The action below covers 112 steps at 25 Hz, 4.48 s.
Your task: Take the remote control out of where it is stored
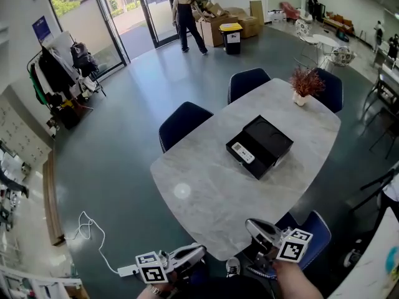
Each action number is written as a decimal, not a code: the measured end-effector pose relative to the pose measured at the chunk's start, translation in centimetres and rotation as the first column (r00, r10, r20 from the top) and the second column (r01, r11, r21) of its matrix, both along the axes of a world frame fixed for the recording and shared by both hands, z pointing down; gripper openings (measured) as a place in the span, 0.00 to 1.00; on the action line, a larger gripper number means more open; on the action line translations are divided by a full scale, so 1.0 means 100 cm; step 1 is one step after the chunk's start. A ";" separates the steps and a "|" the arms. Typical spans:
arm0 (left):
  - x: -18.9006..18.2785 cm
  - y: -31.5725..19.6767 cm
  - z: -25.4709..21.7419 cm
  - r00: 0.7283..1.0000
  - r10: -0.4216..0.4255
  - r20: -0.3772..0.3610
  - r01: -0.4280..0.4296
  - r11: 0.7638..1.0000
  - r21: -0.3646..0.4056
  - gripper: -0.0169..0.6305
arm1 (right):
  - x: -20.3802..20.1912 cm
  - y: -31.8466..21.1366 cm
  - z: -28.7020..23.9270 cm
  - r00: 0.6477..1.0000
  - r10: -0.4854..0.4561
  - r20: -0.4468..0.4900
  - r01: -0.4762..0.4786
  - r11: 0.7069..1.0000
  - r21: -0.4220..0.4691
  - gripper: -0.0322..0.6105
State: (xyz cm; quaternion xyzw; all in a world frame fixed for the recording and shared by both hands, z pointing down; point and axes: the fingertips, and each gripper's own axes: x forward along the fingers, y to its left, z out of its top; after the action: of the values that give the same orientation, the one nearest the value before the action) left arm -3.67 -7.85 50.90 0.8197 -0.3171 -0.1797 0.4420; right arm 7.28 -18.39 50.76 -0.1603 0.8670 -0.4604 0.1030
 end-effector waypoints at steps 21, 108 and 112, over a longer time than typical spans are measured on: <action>-0.082 -0.014 0.043 0.996 -0.022 -0.085 0.014 0.995 -0.095 0.03 | -0.018 -0.268 0.082 0.779 0.057 -0.625 -0.003 0.996 0.088 0.07; -0.011 -0.025 0.033 1.000 0.010 -0.003 -0.010 0.996 -0.093 0.04 | 0.023 -0.213 0.041 0.964 0.050 -0.263 -0.054 0.999 -0.006 0.23; 0.015 -0.023 0.023 0.999 0.032 0.005 -0.032 0.997 -0.070 0.04 | 0.036 -0.176 0.026 0.983 0.056 -0.177 -0.061 0.998 -0.020 0.23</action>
State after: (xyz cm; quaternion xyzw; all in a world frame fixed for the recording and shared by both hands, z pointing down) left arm -2.16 -10.16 53.20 0.8092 -0.3112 -0.1591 0.4723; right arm 10.92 -35.95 53.34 -0.2271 0.8619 -0.4519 0.0374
